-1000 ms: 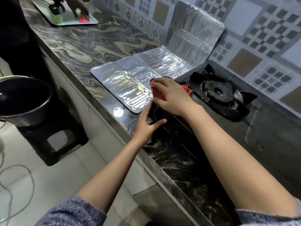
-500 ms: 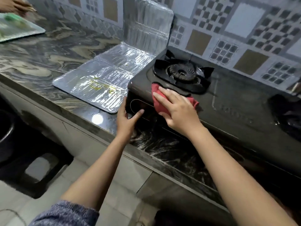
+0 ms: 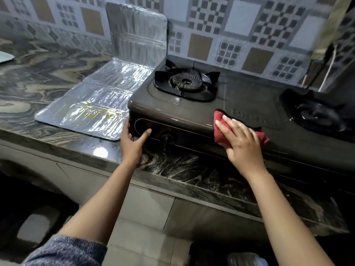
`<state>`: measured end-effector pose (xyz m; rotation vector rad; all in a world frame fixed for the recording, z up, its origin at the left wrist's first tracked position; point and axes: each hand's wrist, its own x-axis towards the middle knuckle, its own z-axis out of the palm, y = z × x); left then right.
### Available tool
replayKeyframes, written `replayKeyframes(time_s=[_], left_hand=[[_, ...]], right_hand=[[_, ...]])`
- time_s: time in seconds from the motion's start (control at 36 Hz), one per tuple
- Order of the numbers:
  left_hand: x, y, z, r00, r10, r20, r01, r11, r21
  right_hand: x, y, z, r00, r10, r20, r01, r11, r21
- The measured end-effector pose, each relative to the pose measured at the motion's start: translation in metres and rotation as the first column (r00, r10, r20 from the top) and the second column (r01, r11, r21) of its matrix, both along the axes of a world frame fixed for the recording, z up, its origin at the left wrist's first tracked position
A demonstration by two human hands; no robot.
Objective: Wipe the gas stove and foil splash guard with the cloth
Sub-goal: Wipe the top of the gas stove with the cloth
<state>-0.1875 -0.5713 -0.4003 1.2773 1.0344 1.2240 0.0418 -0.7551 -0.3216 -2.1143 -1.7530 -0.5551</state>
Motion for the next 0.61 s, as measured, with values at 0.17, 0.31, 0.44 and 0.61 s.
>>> replayKeyframes(time_s=[0.17, 0.31, 0.44, 0.61], left_hand=[[-0.006, 0.001, 0.006, 0.997, -0.050, -0.056, 0.050, 0.999, -0.004], [-0.019, 0.009, 0.012, 0.986, -0.086, -0.141, 0.084, 0.996, -0.020], [-0.044, 0.023, 0.016, 0.951, -0.170, -0.259, 0.182, 0.983, 0.024], [-0.097, 0.071, 0.022, 0.847, -0.219, -0.484, 0.317, 0.940, 0.130]], right_hand=[[0.015, -0.020, 0.001, 0.996, -0.005, -0.094, 0.006, 1.000, 0.011], [0.018, -0.022, 0.006, 0.978, 0.040, -0.206, -0.035, 0.999, 0.028], [0.004, -0.014, 0.011, 0.946, 0.036, -0.321, -0.007, 0.996, 0.091], [-0.053, 0.030, 0.022, 0.853, 0.043, -0.520, 0.092, 0.969, 0.231]])
